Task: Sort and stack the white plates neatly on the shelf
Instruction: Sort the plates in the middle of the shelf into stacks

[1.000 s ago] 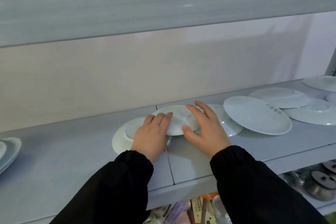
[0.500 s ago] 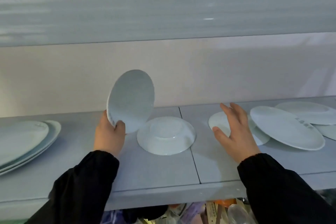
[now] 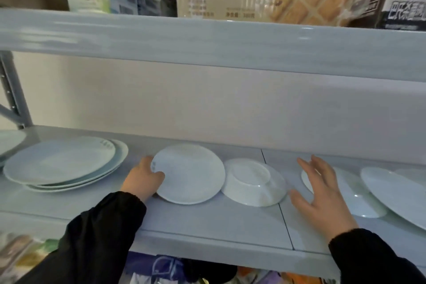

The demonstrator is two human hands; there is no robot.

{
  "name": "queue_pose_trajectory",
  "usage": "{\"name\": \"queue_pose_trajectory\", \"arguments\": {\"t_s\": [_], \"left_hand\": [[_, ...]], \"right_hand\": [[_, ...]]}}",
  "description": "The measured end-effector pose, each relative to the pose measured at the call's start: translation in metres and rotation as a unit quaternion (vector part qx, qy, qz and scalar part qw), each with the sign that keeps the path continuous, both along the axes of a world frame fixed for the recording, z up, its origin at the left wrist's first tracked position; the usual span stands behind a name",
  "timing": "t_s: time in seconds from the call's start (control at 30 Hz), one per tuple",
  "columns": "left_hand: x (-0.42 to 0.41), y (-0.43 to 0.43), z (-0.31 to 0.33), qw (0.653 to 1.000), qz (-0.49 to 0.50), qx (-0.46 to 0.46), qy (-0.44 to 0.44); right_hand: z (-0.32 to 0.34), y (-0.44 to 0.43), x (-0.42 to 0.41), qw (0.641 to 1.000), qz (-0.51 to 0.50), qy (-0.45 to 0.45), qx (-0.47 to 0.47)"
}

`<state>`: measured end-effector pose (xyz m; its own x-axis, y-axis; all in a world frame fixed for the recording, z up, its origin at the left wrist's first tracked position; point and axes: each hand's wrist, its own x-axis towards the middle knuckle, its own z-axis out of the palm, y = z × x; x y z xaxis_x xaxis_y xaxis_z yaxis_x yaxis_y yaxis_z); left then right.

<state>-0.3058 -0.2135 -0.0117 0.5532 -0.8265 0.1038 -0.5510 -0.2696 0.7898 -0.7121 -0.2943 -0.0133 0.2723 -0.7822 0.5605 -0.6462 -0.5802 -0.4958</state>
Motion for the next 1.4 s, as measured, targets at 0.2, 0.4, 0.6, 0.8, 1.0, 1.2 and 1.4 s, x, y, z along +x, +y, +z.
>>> {"name": "queue_pose_trajectory", "arguments": {"t_s": [0.2, 0.4, 0.6, 0.8, 1.0, 1.2, 1.4], "left_hand": [[0.0, 0.001, -0.003, 0.995, -0.097, 0.013, -0.024], [-0.001, -0.001, -0.006, 0.996, -0.072, -0.06, -0.005], [0.003, -0.005, -0.011, 0.995, -0.054, -0.081, -0.028], [0.003, -0.003, -0.013, 0.994, -0.045, -0.094, -0.029], [0.0, -0.003, -0.011, 0.994, -0.035, -0.1, -0.029], [0.001, -0.002, -0.011, 0.995, -0.031, -0.09, -0.036], [0.0, -0.002, -0.007, 0.995, -0.026, -0.088, -0.046]], "right_hand": [[0.0, 0.005, 0.054, 0.995, 0.067, 0.072, 0.021], [0.001, -0.009, 0.073, 0.972, 0.094, 0.207, 0.062], [0.0, -0.006, 0.069, 0.96, 0.104, 0.248, 0.08], [0.002, 0.001, 0.066, 0.947, 0.082, 0.286, 0.122], [0.008, 0.014, 0.054, 0.947, 0.082, 0.276, 0.141], [0.008, 0.032, 0.03, 0.951, 0.084, 0.26, 0.142], [0.004, 0.061, 0.015, 0.957, 0.089, 0.249, 0.117]]}}
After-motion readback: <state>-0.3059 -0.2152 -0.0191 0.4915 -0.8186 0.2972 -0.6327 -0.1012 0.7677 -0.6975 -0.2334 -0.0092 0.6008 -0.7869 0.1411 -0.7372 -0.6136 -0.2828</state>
